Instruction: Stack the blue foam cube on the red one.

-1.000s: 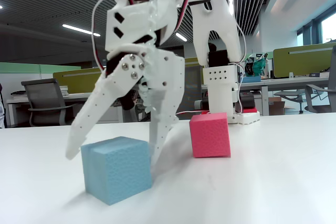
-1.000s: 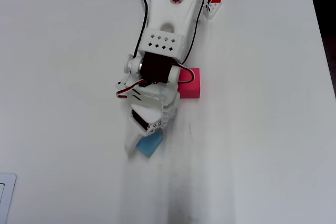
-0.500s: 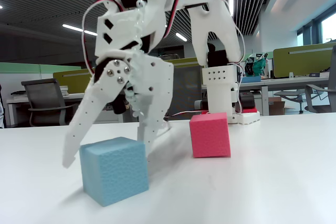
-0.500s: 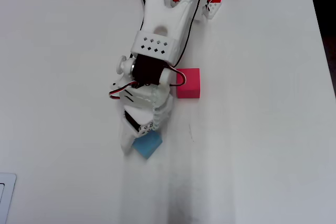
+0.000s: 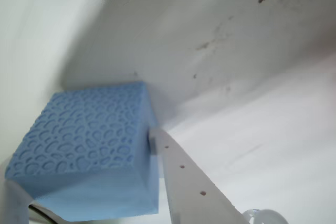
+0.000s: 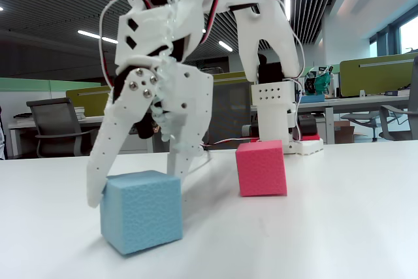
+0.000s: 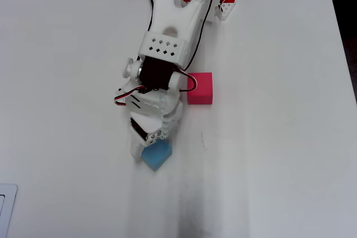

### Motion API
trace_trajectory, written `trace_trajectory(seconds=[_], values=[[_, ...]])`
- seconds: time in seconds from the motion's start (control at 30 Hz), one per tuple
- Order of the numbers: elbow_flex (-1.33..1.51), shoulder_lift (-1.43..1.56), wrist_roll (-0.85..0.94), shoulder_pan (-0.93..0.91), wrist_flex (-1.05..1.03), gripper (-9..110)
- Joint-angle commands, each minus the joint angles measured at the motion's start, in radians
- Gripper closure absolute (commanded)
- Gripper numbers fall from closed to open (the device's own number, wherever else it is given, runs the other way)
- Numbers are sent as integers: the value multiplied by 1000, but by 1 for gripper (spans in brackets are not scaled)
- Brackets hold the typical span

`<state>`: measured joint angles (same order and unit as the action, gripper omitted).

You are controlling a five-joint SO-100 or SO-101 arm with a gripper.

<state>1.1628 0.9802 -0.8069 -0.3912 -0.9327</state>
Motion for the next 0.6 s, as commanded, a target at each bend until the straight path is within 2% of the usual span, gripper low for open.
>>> trace_trajectory(seconds=[0.0,0.2,0.33,0.57], values=[[-66,101,-5,5,-34,77],[-57,284,5,29,-118,77],[46,491,15,61,-241,76],[295,739,71,115,-288,75]])
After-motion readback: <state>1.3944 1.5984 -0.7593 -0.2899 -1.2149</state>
